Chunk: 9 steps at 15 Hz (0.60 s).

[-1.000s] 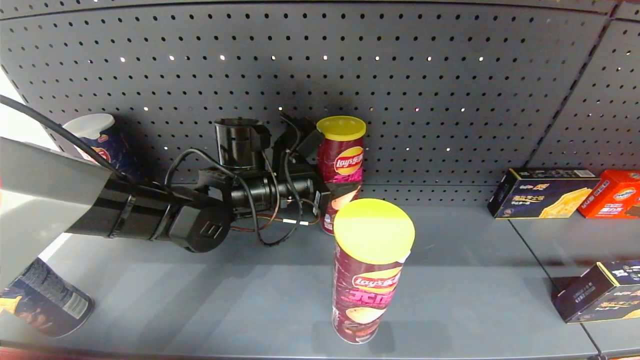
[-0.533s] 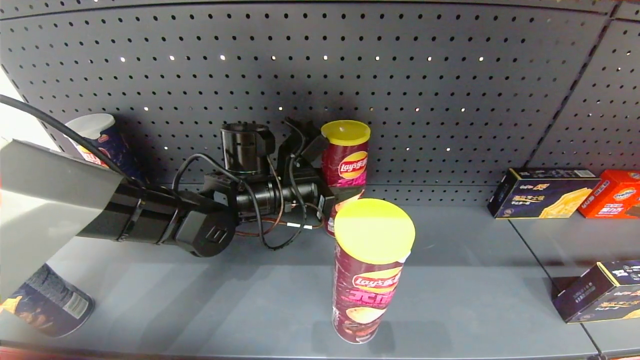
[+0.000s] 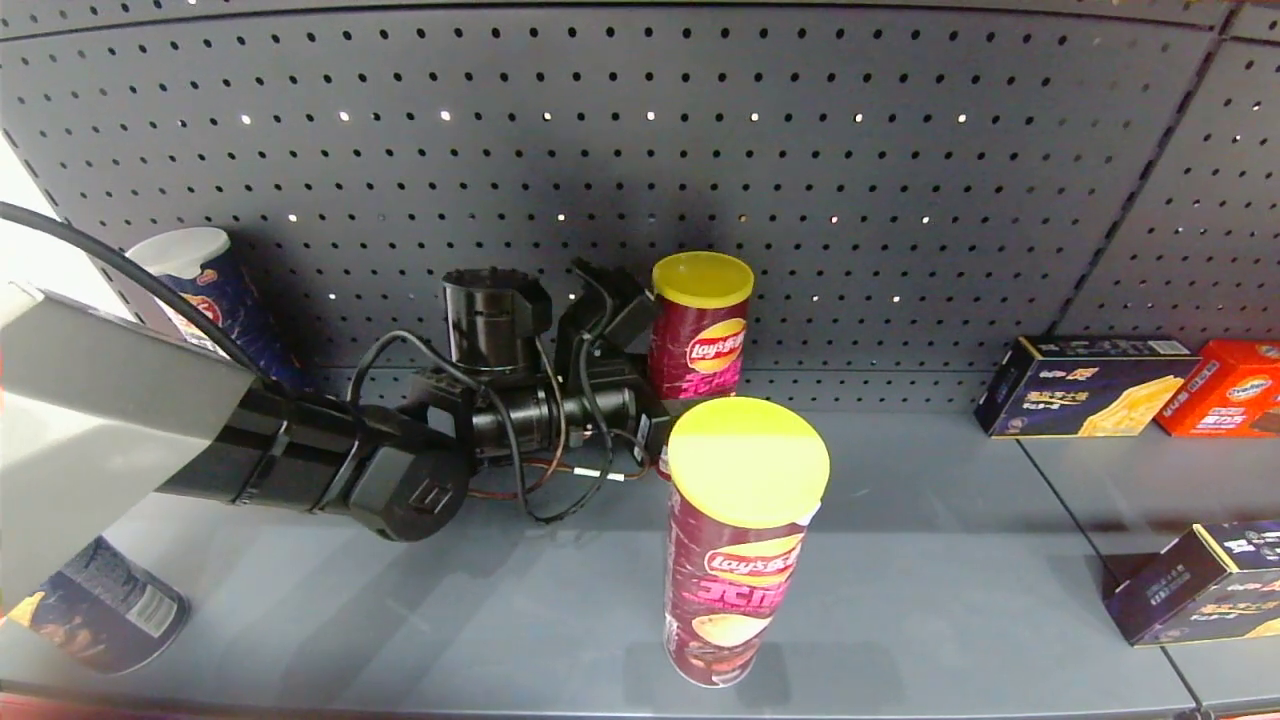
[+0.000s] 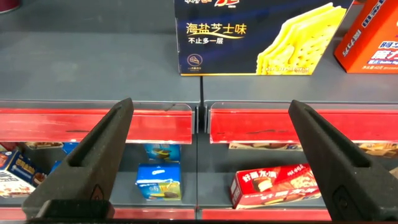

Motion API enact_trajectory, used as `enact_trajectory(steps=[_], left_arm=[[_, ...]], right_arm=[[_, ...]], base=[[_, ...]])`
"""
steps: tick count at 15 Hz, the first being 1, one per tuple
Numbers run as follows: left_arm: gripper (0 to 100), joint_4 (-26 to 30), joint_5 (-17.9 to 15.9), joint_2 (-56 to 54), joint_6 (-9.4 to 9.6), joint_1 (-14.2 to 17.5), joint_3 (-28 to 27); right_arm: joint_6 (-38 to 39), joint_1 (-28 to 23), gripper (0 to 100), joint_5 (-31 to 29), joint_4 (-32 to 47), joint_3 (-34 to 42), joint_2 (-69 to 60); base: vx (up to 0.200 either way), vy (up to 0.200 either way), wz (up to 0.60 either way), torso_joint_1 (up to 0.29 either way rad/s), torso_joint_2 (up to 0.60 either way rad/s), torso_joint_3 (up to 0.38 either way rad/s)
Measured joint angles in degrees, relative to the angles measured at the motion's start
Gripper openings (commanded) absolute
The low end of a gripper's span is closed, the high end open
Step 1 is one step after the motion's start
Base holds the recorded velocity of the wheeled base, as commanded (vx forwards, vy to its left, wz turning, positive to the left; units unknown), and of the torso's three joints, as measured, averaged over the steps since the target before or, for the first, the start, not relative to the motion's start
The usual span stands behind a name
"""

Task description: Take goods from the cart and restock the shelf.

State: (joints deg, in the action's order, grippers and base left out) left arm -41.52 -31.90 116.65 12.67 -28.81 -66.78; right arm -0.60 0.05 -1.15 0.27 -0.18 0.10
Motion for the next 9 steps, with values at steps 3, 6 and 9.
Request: enact_trajectory(steps=[3, 6, 9], left_arm=[[100, -0.3, 1.8, -0.2, 0.00, -0.3, 0.7], [100, -3.2, 2.6, -1.5, -0.09, 0.2, 1.7], [100, -5.9, 2.6, -3.4, -0.18, 0.4, 4.5]], right_arm=[[0.0, 0.0, 100, 0.0, 0.0, 0.0, 0.0], [0.0, 0.0, 100, 0.0, 0.0, 0.0, 0.0], [0.0, 0.0, 100, 0.0, 0.0, 0.0, 0.0]], base=[[0.000, 0.000, 0.00, 0.000, 0.00, 0.000], [0.000, 0.000, 0.00, 0.000, 0.00, 0.000], [0.000, 0.000, 0.00, 0.000, 0.00, 0.000]])
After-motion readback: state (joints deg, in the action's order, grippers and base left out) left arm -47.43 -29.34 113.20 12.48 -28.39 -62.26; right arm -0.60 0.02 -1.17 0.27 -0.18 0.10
